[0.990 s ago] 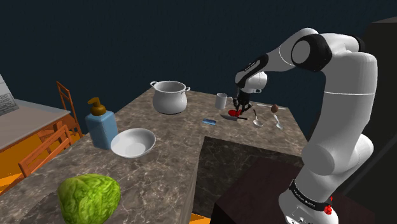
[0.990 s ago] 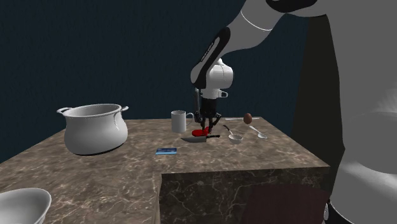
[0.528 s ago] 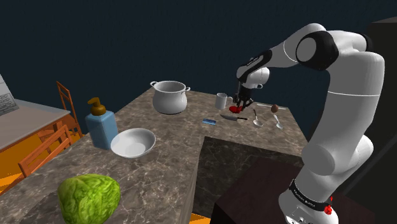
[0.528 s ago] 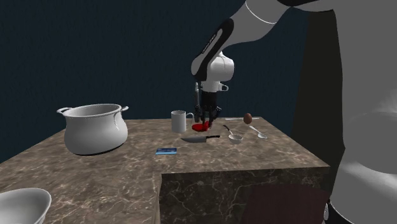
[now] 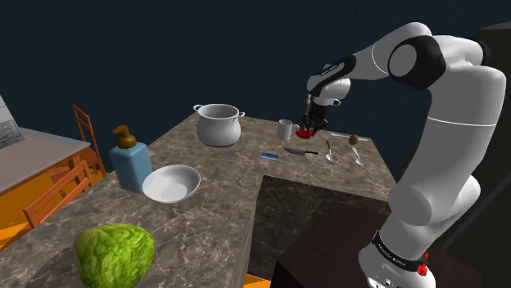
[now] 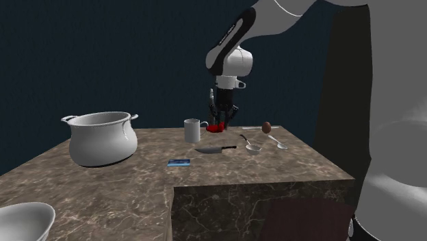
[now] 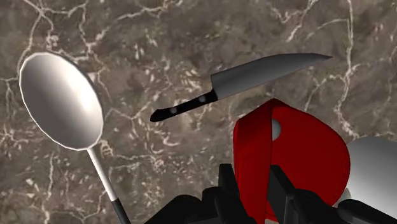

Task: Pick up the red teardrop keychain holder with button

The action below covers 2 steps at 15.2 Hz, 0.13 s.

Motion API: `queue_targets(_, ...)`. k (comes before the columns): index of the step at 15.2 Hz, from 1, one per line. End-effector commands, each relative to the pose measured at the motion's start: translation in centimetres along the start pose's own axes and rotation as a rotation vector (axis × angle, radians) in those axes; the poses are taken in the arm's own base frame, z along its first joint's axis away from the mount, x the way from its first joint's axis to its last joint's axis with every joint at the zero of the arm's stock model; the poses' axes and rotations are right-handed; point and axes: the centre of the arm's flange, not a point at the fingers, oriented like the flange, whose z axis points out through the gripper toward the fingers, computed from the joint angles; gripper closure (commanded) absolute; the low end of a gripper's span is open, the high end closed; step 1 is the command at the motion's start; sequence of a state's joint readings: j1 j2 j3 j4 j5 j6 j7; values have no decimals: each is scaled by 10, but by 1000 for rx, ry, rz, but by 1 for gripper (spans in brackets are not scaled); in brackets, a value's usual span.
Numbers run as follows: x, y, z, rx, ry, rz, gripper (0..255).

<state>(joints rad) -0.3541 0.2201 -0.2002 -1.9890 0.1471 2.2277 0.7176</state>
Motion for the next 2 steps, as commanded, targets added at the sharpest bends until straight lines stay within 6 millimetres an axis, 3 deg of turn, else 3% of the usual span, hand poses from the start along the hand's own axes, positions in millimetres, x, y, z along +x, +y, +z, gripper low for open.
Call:
queue_targets(1, 0, 0, -6, 0, 0, 0, 255)
queue_targets(2, 0, 0, -6, 0, 0, 0, 255)
